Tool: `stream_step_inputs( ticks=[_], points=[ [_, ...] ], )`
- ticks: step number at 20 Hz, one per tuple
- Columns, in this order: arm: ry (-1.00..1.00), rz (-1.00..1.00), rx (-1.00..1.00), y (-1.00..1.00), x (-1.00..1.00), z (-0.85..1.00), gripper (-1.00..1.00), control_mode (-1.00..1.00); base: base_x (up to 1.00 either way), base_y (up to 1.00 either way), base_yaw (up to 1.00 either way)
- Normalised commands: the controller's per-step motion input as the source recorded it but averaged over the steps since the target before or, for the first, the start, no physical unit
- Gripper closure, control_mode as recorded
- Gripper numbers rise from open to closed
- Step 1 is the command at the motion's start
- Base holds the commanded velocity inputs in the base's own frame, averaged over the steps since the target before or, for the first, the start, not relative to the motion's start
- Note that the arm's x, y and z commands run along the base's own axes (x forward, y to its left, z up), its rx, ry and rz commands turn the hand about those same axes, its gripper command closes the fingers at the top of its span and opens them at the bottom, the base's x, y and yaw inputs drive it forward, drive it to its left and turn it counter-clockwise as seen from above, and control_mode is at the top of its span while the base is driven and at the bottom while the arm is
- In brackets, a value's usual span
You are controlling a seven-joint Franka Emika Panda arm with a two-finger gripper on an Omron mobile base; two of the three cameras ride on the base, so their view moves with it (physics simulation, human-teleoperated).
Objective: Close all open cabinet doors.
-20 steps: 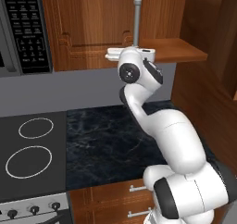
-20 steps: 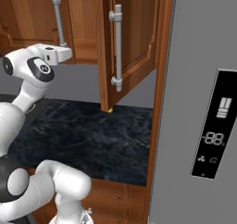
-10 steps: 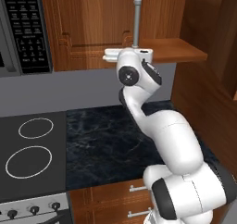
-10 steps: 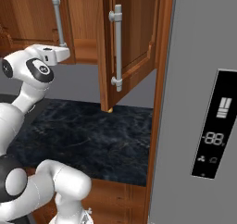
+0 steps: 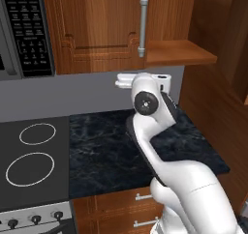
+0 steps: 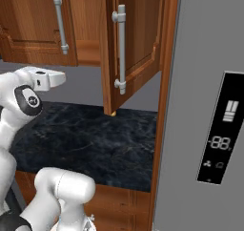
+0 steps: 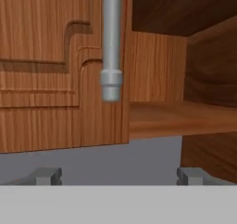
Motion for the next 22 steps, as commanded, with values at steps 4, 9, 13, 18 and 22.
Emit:
stream_step_inputs(
  ticks=[4,9,13,18,22],
  points=[
    [0.23,-0.16,0.14,-0.08,-1.0,0.09,-1.0,-1.0,0.0,0.0,0.0],
    [0.18,-0.12,0.14,-0.2,-1.0,0.04,-1.0,-1.0,0.0,0.0,0.0],
    [0.03,-0.05,0.05,-0.26,-1.0,0.0,-1.0,-1.0,0.0,0.0,0.0],
    [0.0,-0.01,0.0,-0.25,-0.94,0.0,-1.0,-1.0,0.0,0.0,0.0],
    [0.0,0.0,0.0,-0.39,-0.87,0.0,-1.0,-1.0,0.0,0.0,0.0]
  ],
)
